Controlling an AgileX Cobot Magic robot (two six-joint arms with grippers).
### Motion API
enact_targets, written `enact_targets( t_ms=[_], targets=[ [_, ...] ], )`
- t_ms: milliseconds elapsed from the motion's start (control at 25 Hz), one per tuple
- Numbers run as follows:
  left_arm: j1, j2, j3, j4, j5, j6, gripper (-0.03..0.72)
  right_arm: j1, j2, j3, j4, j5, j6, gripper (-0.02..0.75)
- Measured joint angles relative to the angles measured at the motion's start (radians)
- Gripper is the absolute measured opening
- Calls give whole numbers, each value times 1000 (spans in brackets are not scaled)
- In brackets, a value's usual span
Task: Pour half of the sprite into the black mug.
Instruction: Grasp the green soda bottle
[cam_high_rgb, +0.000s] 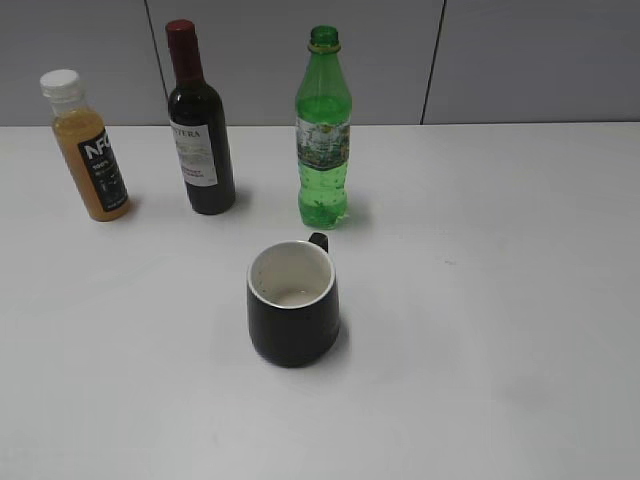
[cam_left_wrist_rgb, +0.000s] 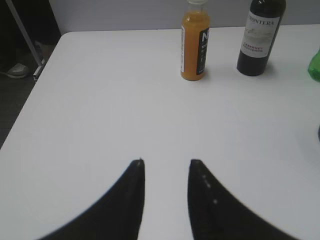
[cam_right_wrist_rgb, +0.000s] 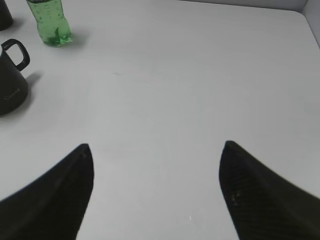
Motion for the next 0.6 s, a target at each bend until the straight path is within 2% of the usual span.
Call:
enact_targets(
  t_ms=[440, 520, 600],
  targets=[
    [0, 0, 0, 0, 0, 0, 249, 13, 0, 1, 12, 0, 0, 592],
    [0, 0, 0, 0, 0, 0, 305, 13, 0, 1, 12, 0, 0, 592],
    [0, 0, 0, 0, 0, 0, 420, 13, 0, 1, 13, 0, 0, 592]
  ],
)
